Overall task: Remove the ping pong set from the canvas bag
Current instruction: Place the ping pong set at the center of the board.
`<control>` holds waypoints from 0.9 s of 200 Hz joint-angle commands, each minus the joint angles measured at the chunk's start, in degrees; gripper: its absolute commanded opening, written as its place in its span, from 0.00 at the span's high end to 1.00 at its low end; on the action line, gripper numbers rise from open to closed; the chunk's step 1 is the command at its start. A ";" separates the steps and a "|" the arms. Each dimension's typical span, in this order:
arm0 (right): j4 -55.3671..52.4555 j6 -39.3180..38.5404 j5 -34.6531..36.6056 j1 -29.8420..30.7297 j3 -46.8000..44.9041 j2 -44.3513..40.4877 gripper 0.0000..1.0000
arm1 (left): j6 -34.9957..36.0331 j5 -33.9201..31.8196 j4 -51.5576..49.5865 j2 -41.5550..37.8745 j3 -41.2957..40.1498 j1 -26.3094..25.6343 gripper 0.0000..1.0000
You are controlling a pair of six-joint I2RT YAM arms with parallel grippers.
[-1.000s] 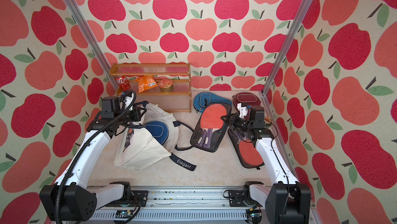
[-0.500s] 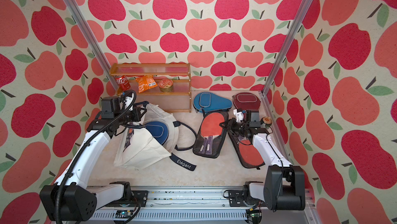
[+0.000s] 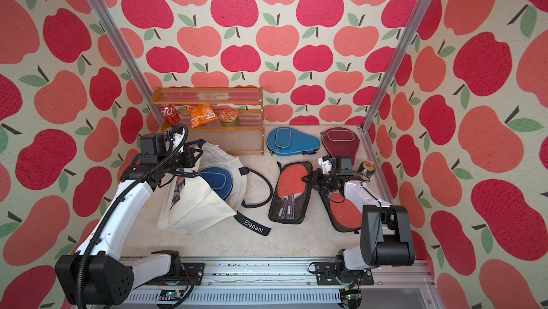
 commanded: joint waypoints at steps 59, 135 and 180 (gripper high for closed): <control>9.74 0.34 -2.73 -0.34 -0.47 5.78 0.85 | -0.36 1.57 3.70 -0.20 -0.24 0.08 1.00; 11.55 0.63 -2.39 -0.36 -0.38 8.93 0.70 | 0.08 1.02 3.61 -0.06 -0.42 -0.32 1.00; 11.15 0.35 -0.80 -0.36 -0.29 9.01 0.53 | 0.41 0.36 3.38 -0.15 -0.42 -0.54 1.00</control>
